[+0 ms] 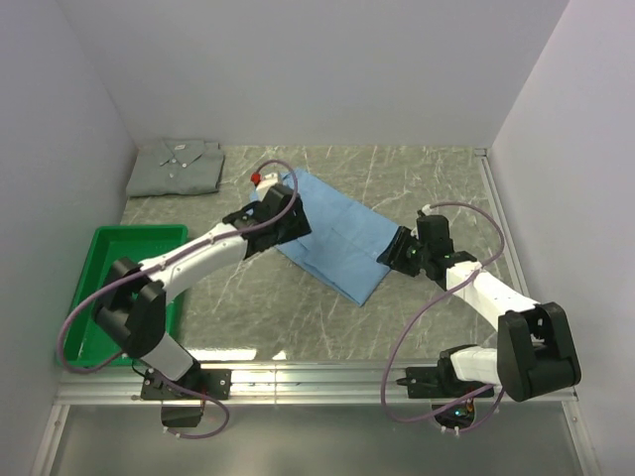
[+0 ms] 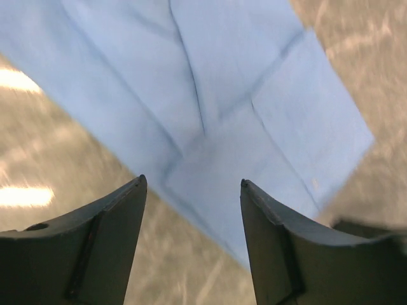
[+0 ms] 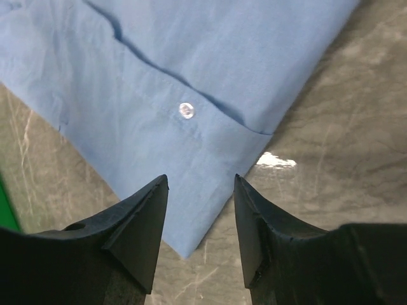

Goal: Fold and stack the long sleeve shirts
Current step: Fold the shirt

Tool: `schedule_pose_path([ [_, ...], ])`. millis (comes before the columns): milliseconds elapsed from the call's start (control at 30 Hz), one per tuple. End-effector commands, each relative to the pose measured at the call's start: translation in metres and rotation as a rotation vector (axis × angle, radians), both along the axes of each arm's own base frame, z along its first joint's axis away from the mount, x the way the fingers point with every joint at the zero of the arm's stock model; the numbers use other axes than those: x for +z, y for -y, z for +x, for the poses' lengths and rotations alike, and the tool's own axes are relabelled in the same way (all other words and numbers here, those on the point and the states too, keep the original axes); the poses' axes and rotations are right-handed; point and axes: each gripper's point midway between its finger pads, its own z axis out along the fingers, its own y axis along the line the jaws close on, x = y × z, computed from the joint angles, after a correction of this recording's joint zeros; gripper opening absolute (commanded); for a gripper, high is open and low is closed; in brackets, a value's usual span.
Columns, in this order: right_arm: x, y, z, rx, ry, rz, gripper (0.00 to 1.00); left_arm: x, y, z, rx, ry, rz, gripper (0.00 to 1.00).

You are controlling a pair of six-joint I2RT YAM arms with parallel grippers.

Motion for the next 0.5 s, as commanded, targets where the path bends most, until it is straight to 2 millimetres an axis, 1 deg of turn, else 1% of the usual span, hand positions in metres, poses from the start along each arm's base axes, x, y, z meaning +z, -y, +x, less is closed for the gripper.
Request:
schedule_pose_path([
  [0, 0.031, -0.025, 0.012, 0.127, 0.112, 0.062, 0.51, -0.006, -0.031, 0.037, 0.016, 0.058, 0.237, 0.66],
  [33, 0.031, -0.030, 0.011, 0.148, 0.111, 0.056, 0.51, -0.021, -0.038, 0.049, 0.027, 0.026, 0.258, 0.66],
  [67, 0.039, -0.033, 0.017, 0.168, 0.135, 0.036, 0.51, -0.017, -0.032, 0.059, 0.007, 0.026, 0.232, 0.66],
  [100, 0.039, -0.039, 0.016, 0.182, 0.136, 0.022, 0.51, -0.022, -0.035, 0.067, 0.003, 0.017, 0.244, 0.66],
  [133, 0.036, -0.038, 0.018, 0.171, 0.123, 0.007, 0.51, -0.029, -0.040, 0.082, 0.021, 0.003, 0.253, 0.66],
  [200, 0.032, -0.038, 0.019, 0.162, 0.099, 0.009, 0.51, -0.040, -0.041, 0.093, 0.002, -0.016, 0.260, 0.66],
  [233, 0.025, -0.036, 0.022, 0.146, 0.076, -0.002, 0.51, -0.057, -0.048, 0.099, 0.009, -0.054, 0.275, 0.66],
  [267, 0.021, -0.037, 0.021, 0.140, 0.057, 0.002, 0.51, -0.056, -0.048, 0.109, 0.006, -0.049, 0.278, 0.66],
  [300, 0.019, -0.036, 0.022, 0.135, 0.047, 0.000, 0.51, -0.061, -0.049, 0.113, 0.001, -0.061, 0.286, 0.66],
  [333, 0.013, -0.034, 0.023, 0.112, 0.031, -0.009, 0.51, -0.071, -0.053, 0.119, 0.008, -0.087, 0.306, 0.66],
  [400, 0.009, -0.032, 0.025, 0.090, 0.022, -0.015, 0.51, -0.080, -0.056, 0.122, 0.001, -0.108, 0.324, 0.65],
  [467, 0.003, -0.029, 0.029, 0.075, 0.000, -0.026, 0.51, -0.091, -0.057, 0.119, -0.005, -0.136, 0.320, 0.64],
])
